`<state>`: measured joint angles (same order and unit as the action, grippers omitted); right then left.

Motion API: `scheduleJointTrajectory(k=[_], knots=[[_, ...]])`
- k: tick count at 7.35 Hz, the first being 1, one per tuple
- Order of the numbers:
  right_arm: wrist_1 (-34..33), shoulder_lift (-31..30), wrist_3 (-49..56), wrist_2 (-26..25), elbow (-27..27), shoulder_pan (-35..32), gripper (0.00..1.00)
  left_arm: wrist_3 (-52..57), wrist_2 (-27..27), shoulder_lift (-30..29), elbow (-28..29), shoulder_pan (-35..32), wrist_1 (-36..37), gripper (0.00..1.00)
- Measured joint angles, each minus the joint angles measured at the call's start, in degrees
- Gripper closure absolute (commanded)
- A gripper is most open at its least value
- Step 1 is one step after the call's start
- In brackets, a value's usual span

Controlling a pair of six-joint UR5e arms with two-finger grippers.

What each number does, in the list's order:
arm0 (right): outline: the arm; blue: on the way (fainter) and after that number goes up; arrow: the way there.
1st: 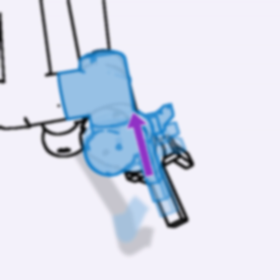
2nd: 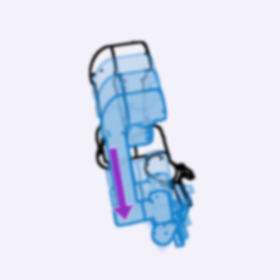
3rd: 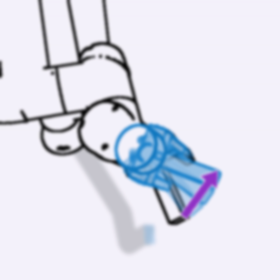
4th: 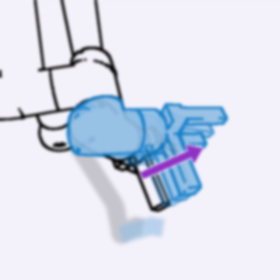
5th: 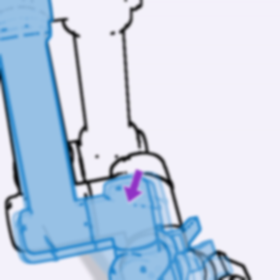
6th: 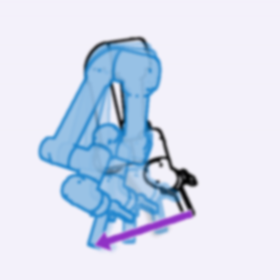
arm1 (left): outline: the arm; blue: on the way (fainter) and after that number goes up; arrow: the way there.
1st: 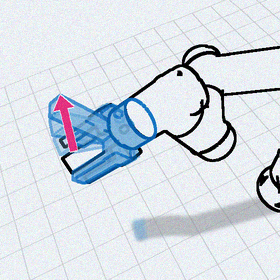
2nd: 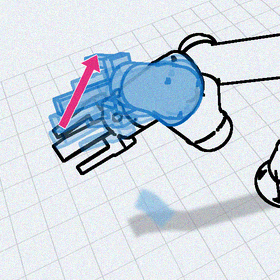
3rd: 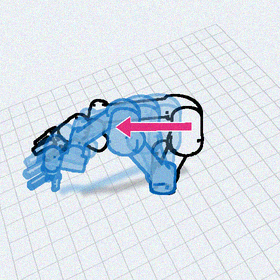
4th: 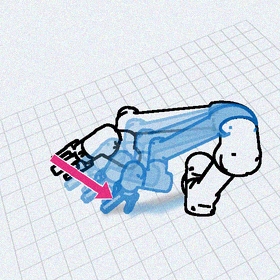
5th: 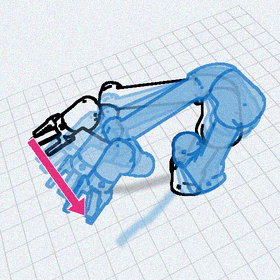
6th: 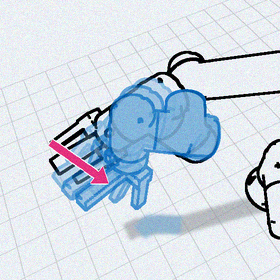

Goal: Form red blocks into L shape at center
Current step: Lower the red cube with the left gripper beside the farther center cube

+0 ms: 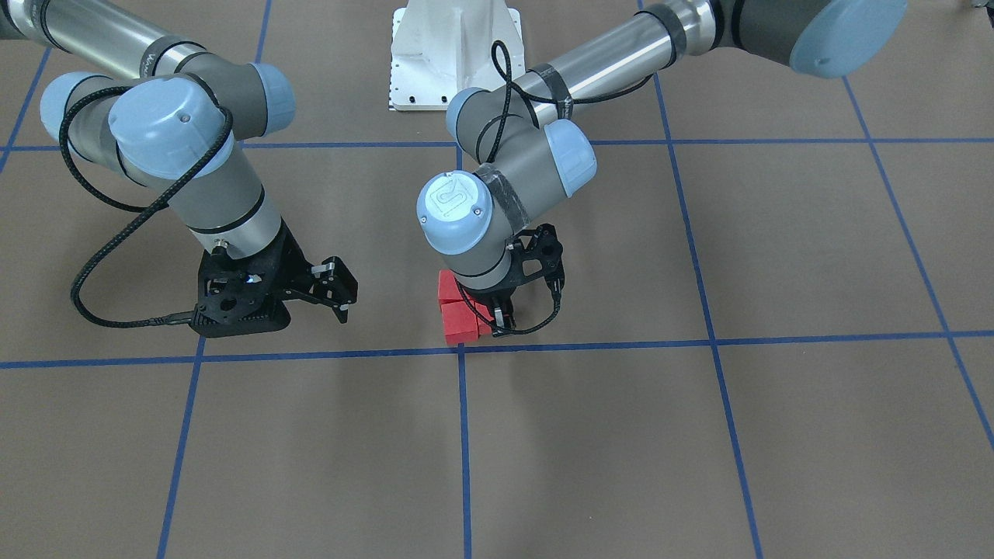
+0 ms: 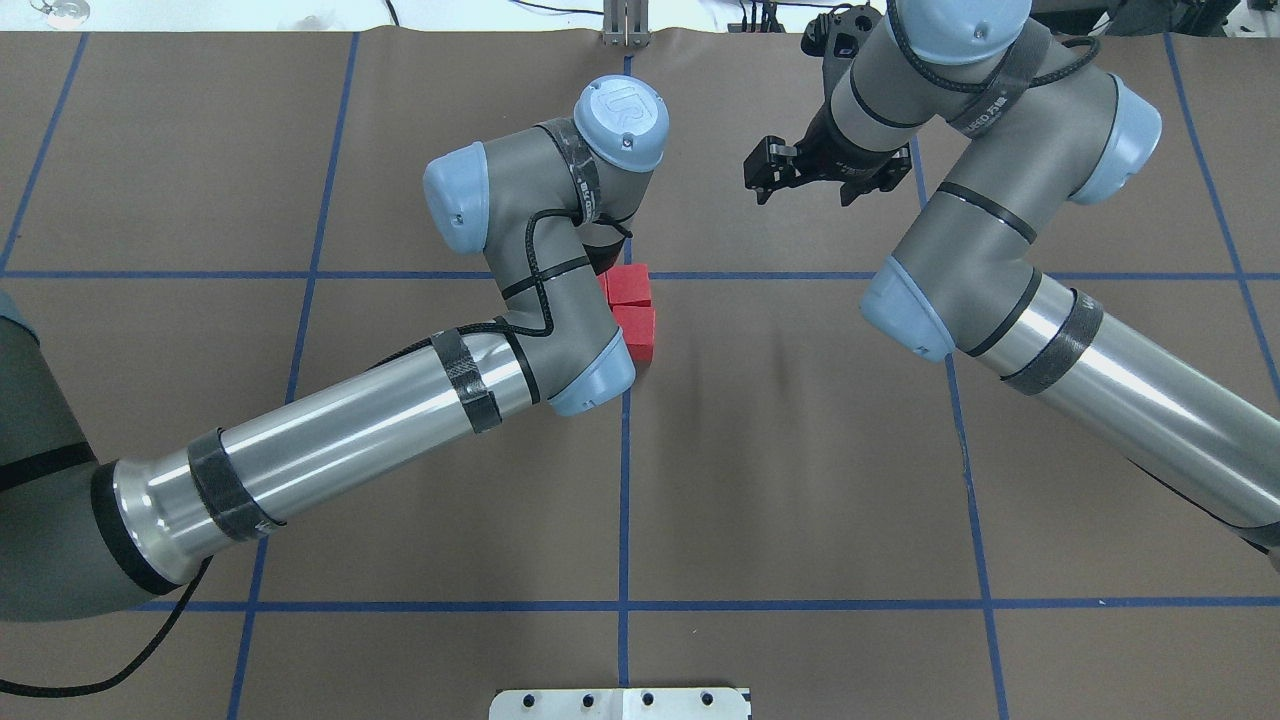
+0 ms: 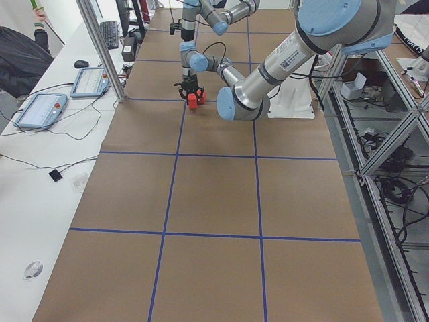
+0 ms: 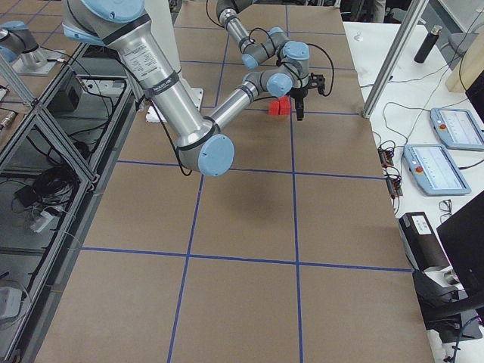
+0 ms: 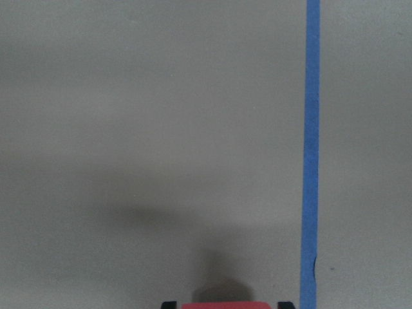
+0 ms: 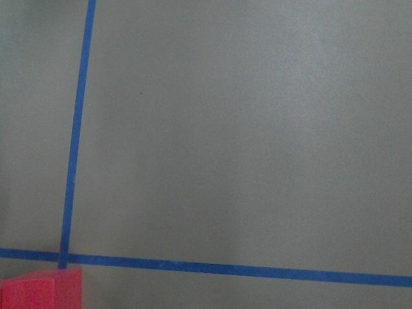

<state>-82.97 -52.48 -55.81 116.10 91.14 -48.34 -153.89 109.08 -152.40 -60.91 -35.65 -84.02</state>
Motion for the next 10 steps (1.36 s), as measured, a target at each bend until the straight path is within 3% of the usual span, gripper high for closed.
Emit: scheduleJointTrajectory(k=[2, 9, 10], knots=[[0.0, 0.1, -0.1, 0.0, 0.0, 0.0, 0.01, -0.2, 0.0, 0.0, 0.0, -0.1, 0.0, 0.93], [0.0, 0.0, -0.1, 0.0, 0.0, 0.0, 0.01, -0.6, -0.2, -0.1, 0.0, -0.2, -0.7, 0.9], [0.0, 0.0, -0.1, 0.0, 0.0, 0.0, 0.01, -0.6, -0.2, 0.0, 0.1, -0.2, -0.8, 0.85]])
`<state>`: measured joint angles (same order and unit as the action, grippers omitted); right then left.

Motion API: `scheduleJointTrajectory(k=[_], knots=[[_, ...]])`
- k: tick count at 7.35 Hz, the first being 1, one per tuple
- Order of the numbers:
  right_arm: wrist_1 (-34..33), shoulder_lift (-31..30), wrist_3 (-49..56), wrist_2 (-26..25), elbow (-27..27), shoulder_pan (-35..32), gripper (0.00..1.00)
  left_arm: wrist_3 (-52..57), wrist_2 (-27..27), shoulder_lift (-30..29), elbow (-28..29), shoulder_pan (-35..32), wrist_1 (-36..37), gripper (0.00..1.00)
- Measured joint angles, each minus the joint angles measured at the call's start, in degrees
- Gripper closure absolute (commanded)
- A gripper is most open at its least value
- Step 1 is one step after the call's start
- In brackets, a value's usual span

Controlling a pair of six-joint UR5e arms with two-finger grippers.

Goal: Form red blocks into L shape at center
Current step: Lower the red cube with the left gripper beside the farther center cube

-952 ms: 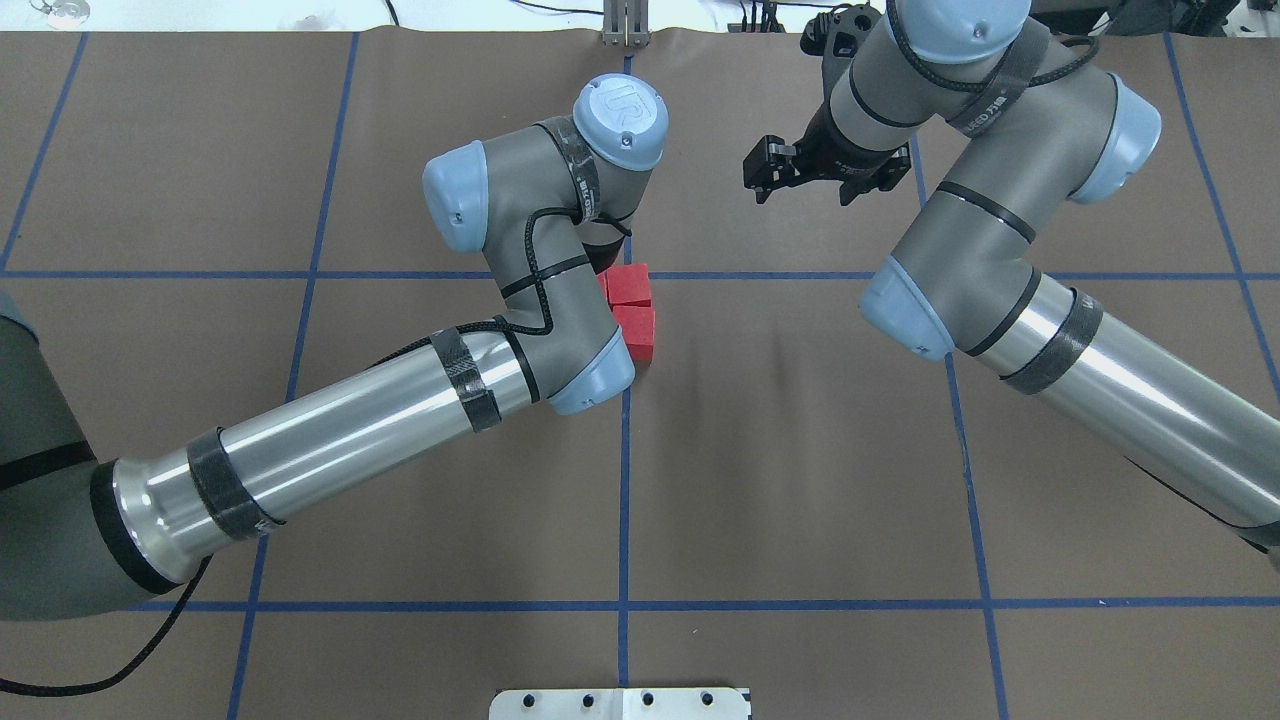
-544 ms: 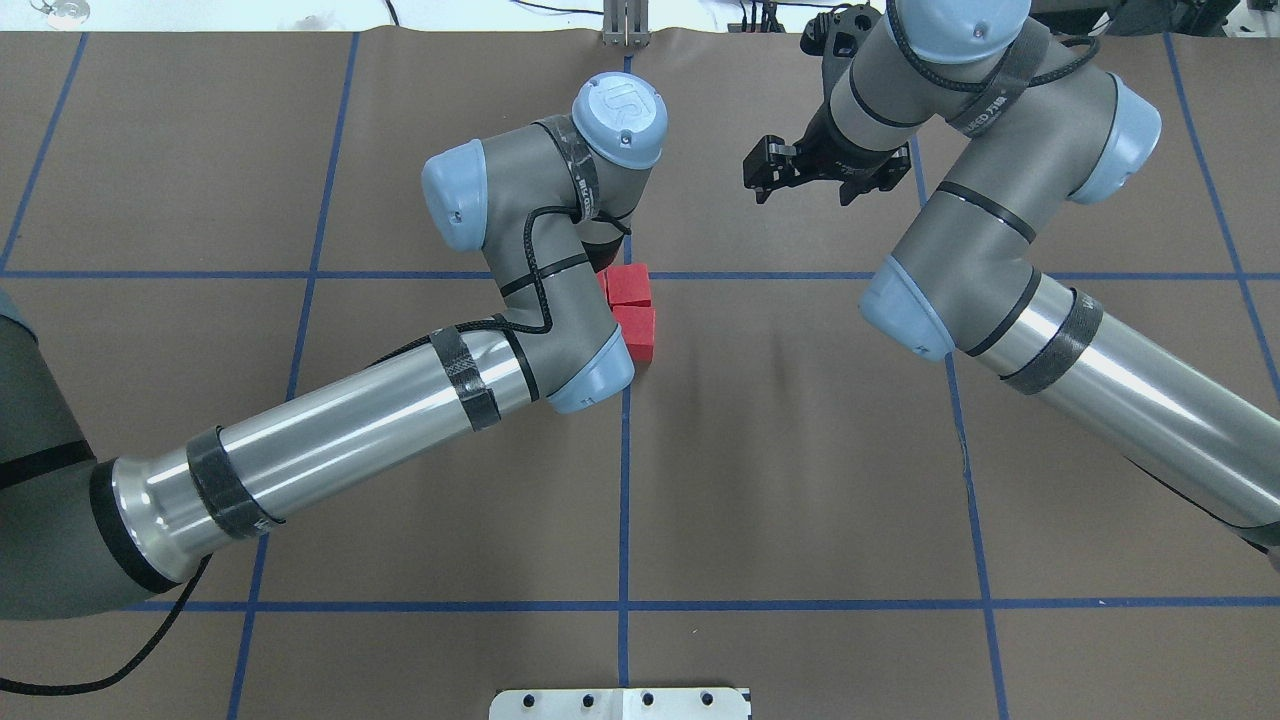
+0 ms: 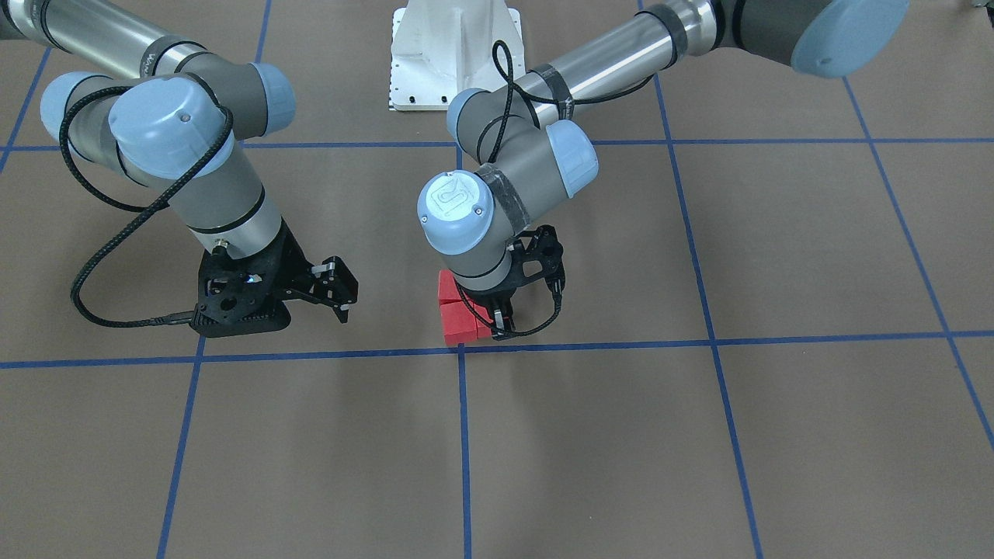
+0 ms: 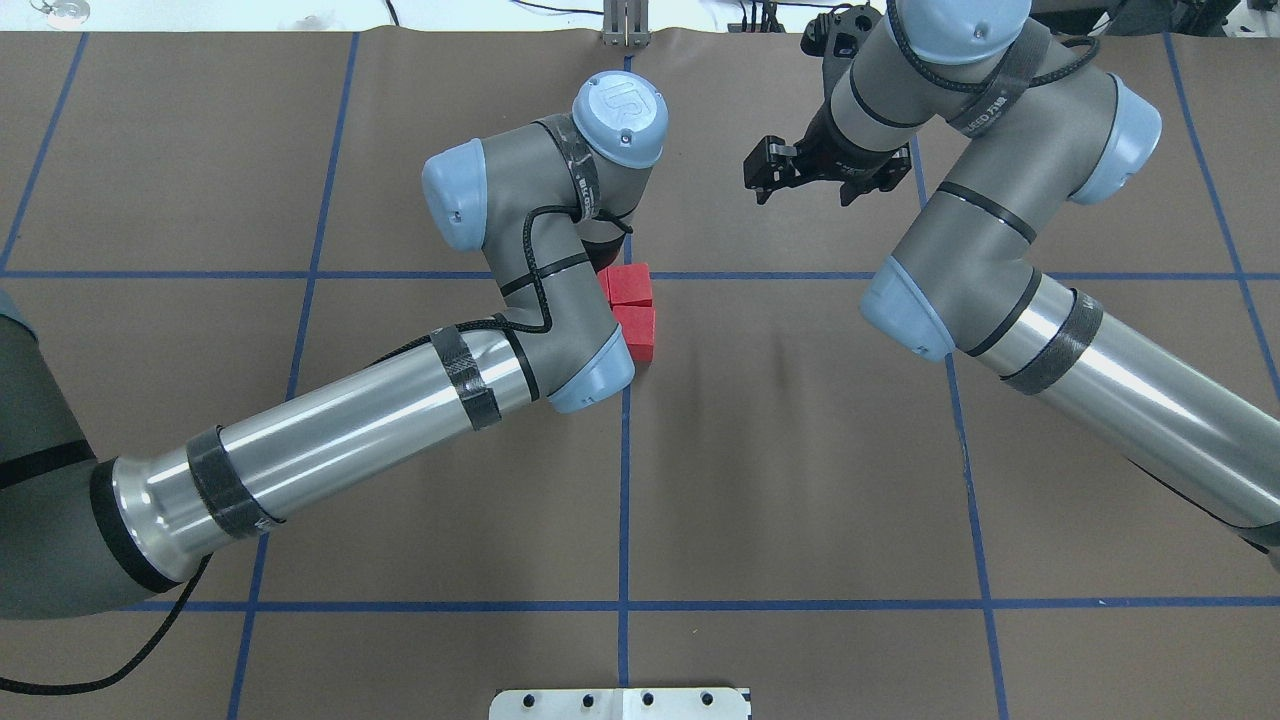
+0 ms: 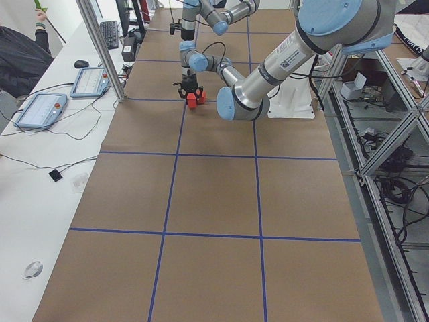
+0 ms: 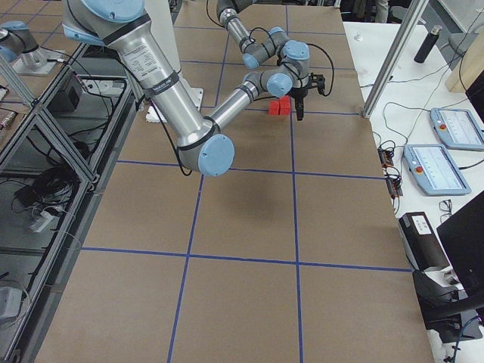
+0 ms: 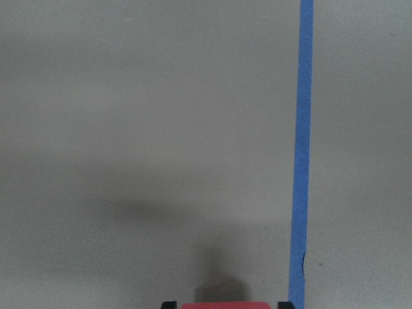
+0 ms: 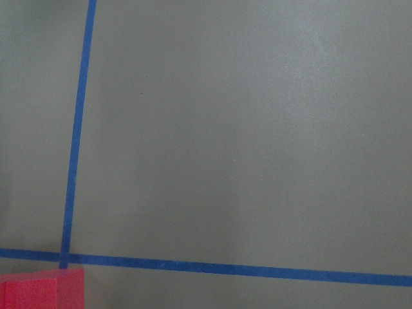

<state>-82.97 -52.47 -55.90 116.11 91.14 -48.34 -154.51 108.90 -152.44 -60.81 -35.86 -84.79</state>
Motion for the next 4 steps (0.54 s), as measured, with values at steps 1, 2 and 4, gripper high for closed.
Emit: scheduleJointTrajectory(k=[1, 2, 4], knots=[[0.0, 0.0, 0.0, 0.0, 0.0, 0.0, 0.01, 0.0, 0.0, 0.0, 0.0, 0.0, 0.0, 0.71], [0.0, 0.0, 0.0, 0.0, 0.0, 0.0, 0.01, 0.0, 0.0, 0.0, 0.1, 0.0, 0.0, 0.63], [0.0, -0.1, 0.0, 0.0, 0.0, 0.0, 0.01, 0.0, 0.0, 0.0, 0.0, 0.0, 0.0, 0.58]])
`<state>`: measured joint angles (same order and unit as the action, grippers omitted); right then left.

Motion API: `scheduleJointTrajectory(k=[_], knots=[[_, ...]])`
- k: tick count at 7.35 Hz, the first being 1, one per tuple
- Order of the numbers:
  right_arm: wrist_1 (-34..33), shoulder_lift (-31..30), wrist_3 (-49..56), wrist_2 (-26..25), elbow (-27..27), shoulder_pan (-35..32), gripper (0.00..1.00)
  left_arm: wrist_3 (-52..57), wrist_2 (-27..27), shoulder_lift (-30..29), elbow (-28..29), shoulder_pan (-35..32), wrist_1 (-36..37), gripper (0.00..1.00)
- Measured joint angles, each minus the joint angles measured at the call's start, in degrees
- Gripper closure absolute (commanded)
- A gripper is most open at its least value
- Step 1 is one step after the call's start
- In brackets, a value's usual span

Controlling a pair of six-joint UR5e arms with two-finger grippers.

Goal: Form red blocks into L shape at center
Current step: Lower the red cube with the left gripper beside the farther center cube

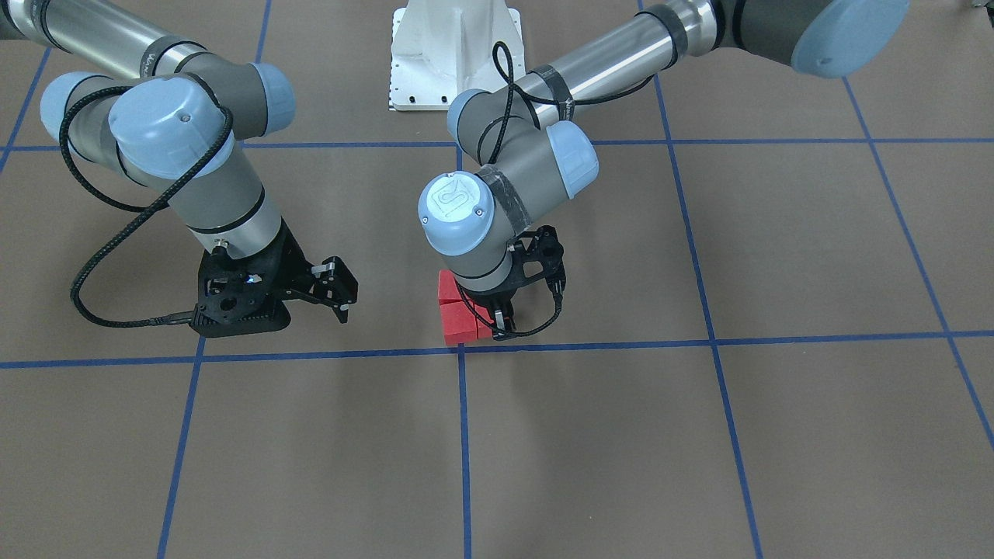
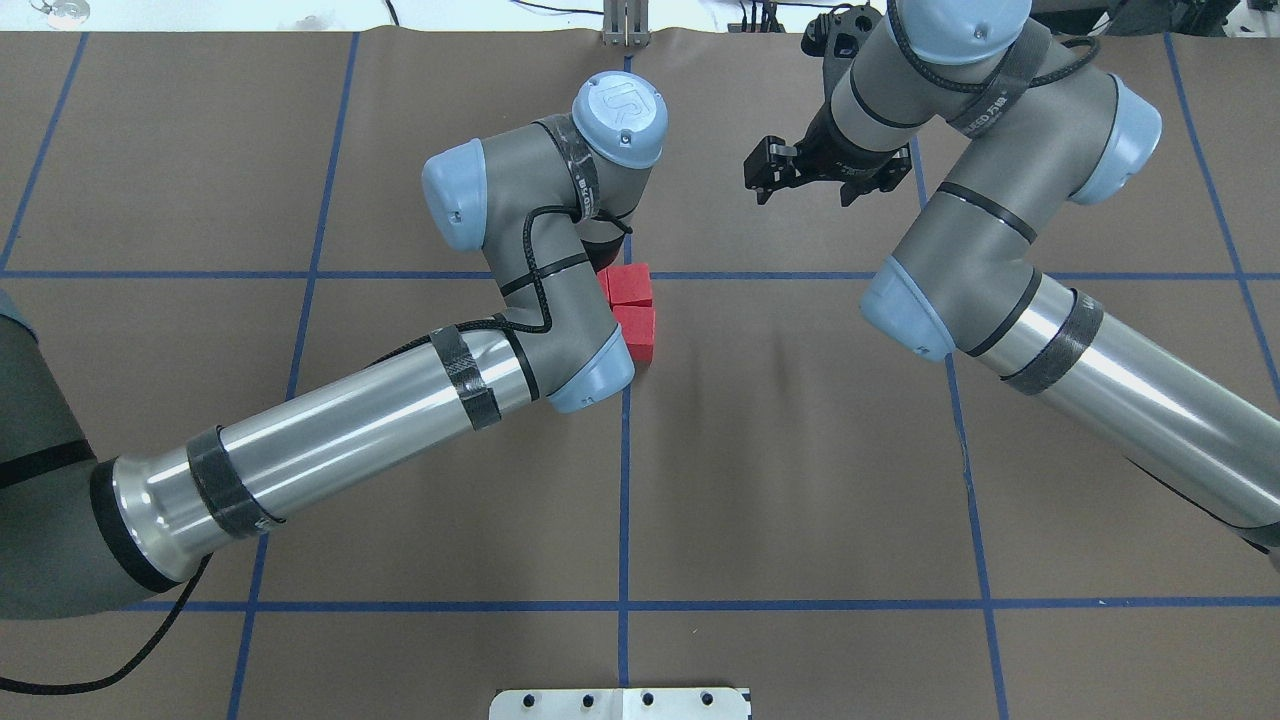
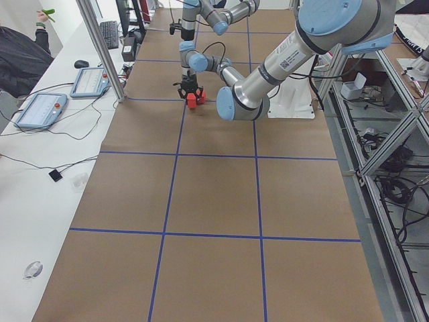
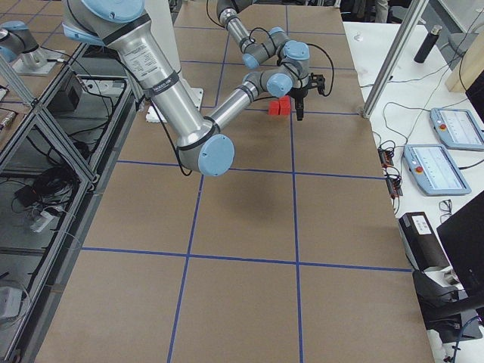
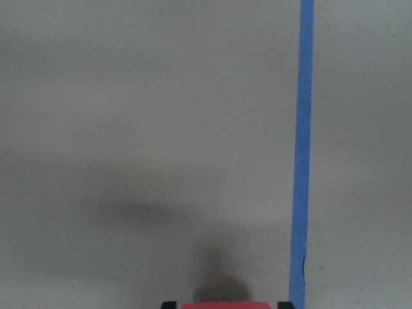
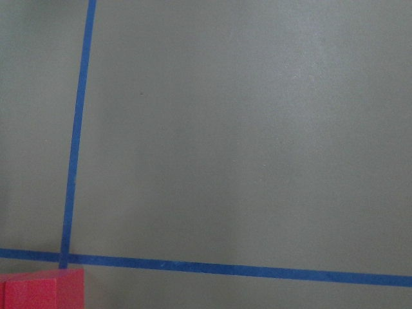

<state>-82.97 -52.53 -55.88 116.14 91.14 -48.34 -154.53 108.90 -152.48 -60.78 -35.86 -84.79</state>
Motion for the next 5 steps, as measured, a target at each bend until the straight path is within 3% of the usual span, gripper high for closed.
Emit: scheduleJointTrajectory(k=[2, 5], knots=[[0.1, -0.1, 0.0, 0.0, 0.0, 0.0, 0.01, 0.0, 0.0, 0.0, 0.0, 0.0, 0.0, 0.38], [0.1, -0.2, 0.1, 0.0, 0.0, 0.0, 0.01, 0.1, 0.0, 0.0, 0.0, 0.1, -0.1, 0.37]])
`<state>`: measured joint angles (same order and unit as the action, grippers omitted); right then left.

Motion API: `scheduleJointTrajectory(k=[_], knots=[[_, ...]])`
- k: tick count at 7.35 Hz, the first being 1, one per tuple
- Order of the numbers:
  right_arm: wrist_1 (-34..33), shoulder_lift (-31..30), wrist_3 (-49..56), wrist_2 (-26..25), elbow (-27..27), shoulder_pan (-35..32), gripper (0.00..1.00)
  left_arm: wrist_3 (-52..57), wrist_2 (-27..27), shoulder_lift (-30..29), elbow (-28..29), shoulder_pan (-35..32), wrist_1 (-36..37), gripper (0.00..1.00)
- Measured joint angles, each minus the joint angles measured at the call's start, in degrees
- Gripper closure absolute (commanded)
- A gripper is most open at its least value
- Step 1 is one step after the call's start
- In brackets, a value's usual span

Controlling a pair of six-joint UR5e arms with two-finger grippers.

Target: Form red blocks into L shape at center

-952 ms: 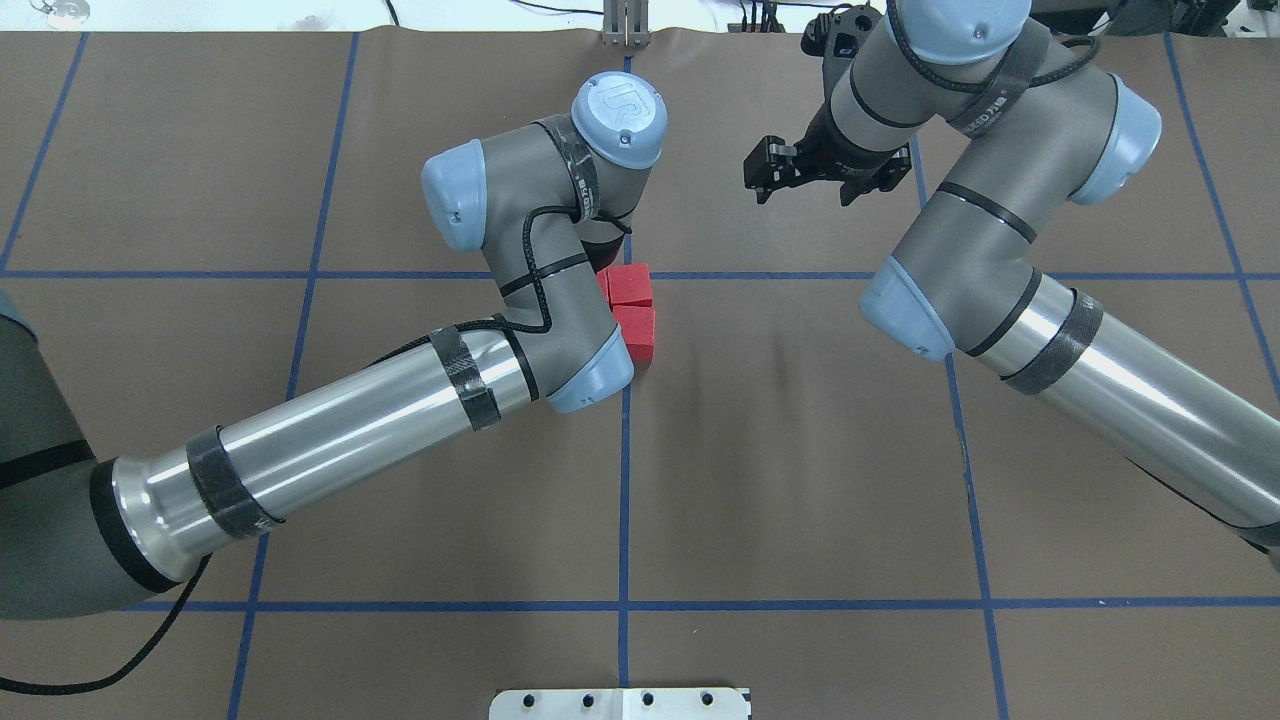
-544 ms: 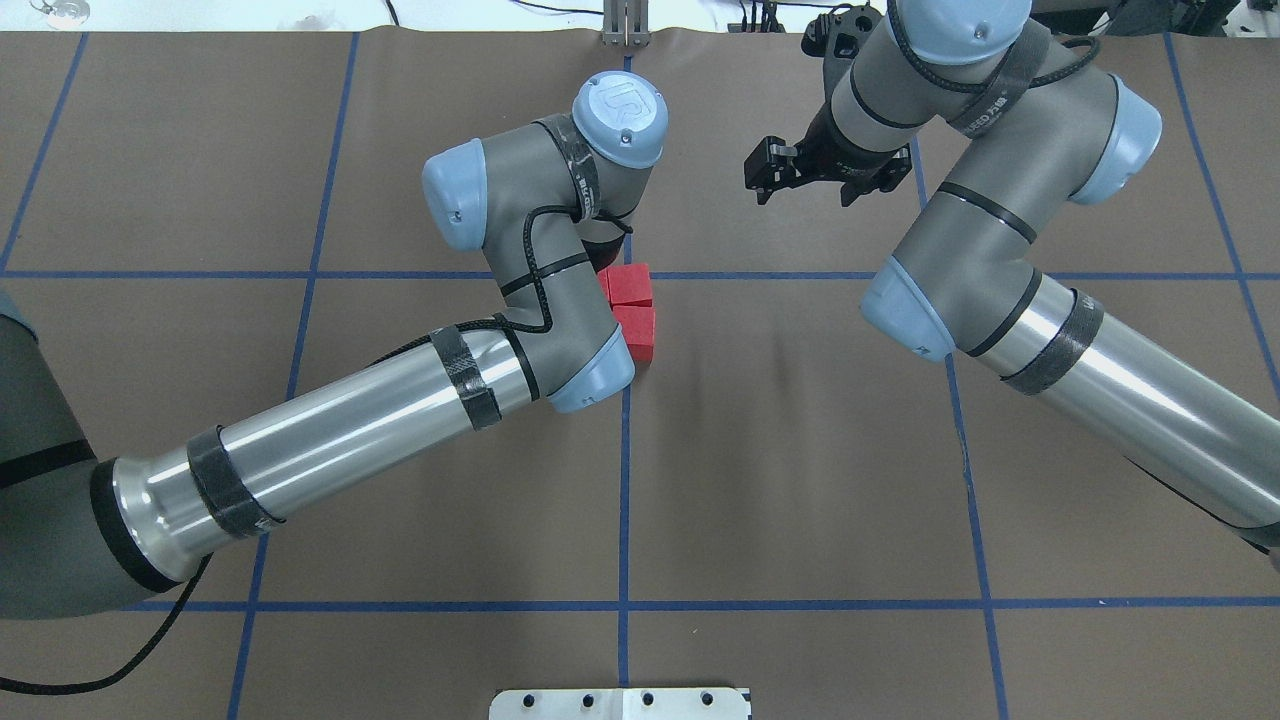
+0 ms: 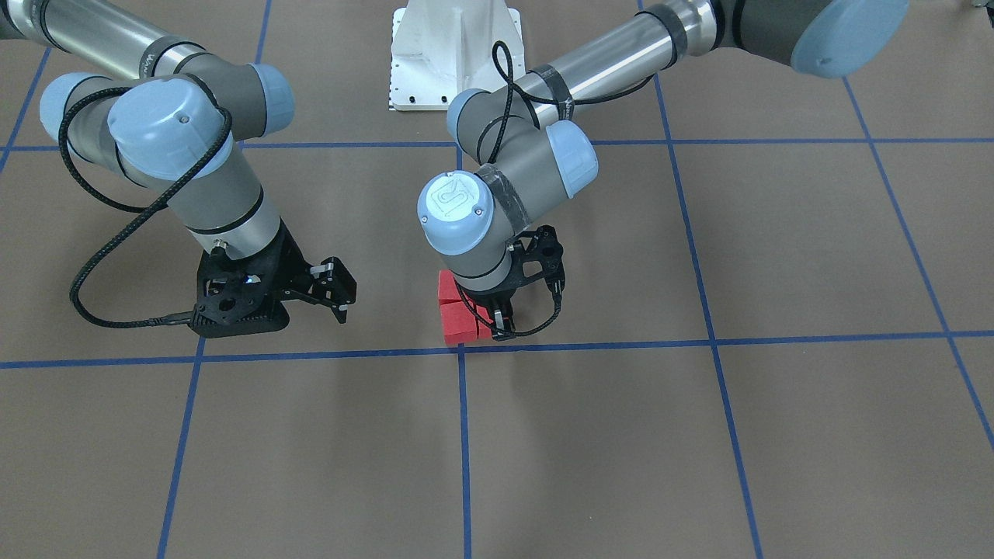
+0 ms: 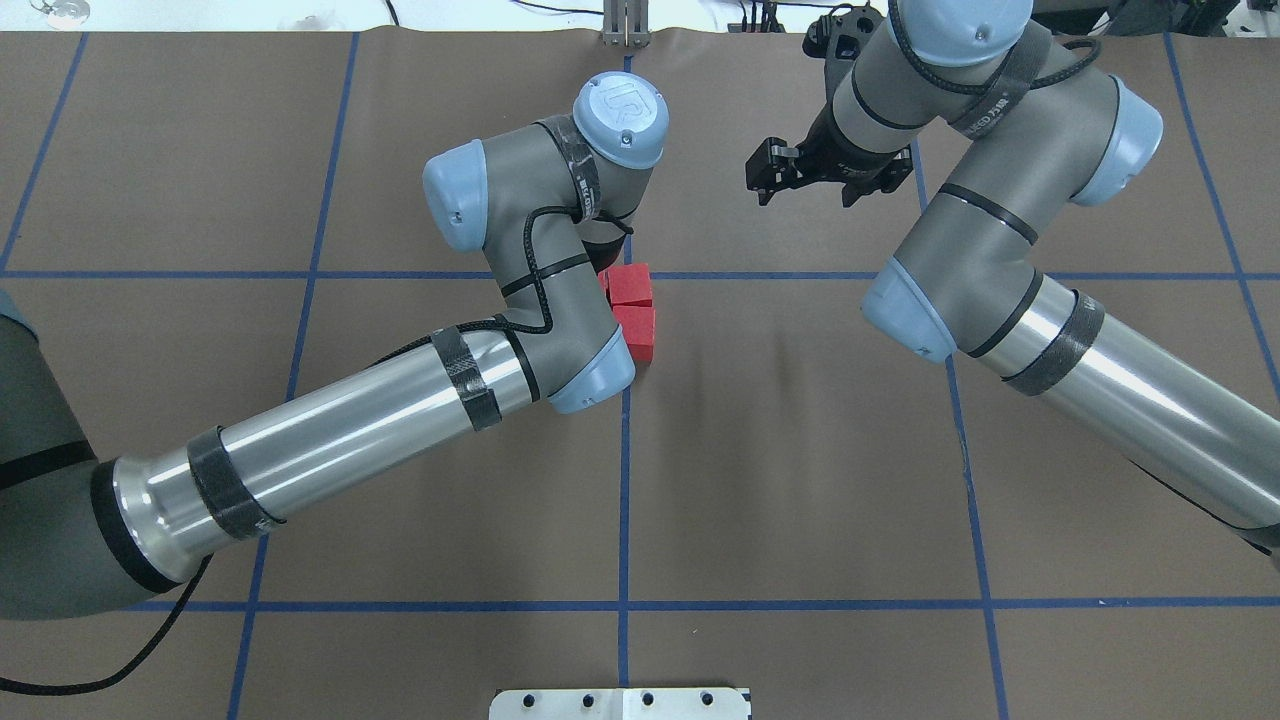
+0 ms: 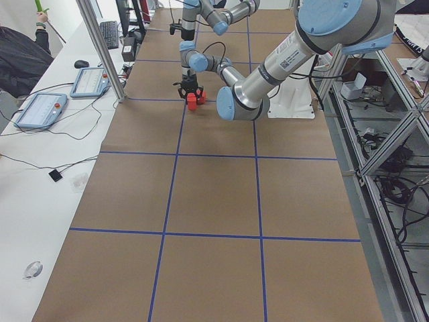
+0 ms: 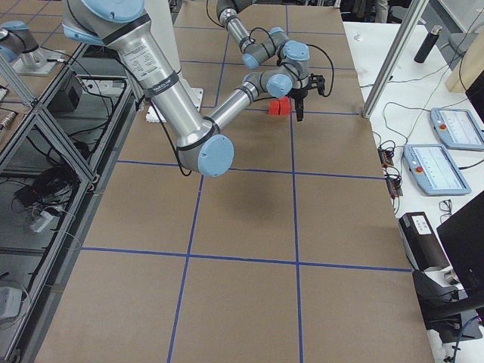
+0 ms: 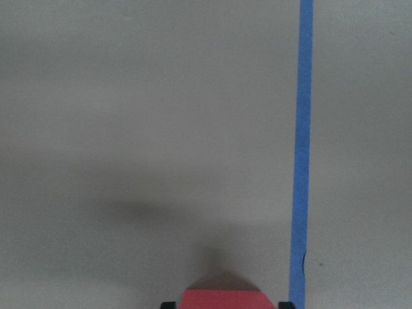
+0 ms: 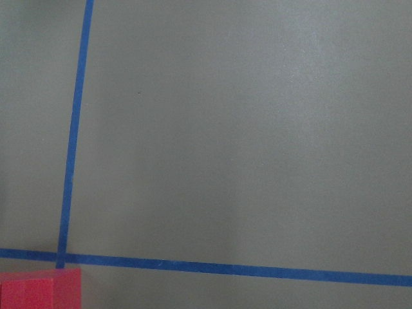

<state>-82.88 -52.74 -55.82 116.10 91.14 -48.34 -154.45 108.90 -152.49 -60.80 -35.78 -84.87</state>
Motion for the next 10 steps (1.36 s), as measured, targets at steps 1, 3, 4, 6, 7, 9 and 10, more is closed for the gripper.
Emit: scheduleJointTrajectory(k=[1, 3, 4, 6, 7, 9, 10], knots=[[0.0, 0.0, 0.0, 0.0, 0.0, 0.0, 0.01, 0.0, 0.0, 0.0, 0.0, 0.0, 0.0, 0.37], [0.0, -0.1, 0.0, 0.0, 0.0, 0.0, 0.01, 0.1, 0.0, 0.0, 0.0, -0.1, 0.0, 0.11], [0.0, 0.0, 0.0, 0.1, 0.1, 0.0, 0.01, 0.5, 0.0, 0.0, 0.0, -0.1, 0.0, 0.0], [-0.3, 0.1, 0.0, 0.4, 0.6, -0.3, 0.01, 2.4, 0.6, -0.1, -1.0, -0.3, 1.6, 0.0], [-0.5, 0.1, 0.0, 1.0, 0.8, -0.9, 0.01, 4.3, 1.4, 0.0, -3.1, -1.0, 4.9, 0.0], [-1.8, 0.4, 0.5, 2.5, 0.8, -2.5, 0.01, 13.0, 2.4, 1.6, -11.8, -3.1, 13.5, 0.0], [-3.2, 0.5, 2.6, 3.6, 0.4, -4.3, 0.01, 19.5, 2.5, 4.2, -17.0, -4.8, 15.6, 0.0]])
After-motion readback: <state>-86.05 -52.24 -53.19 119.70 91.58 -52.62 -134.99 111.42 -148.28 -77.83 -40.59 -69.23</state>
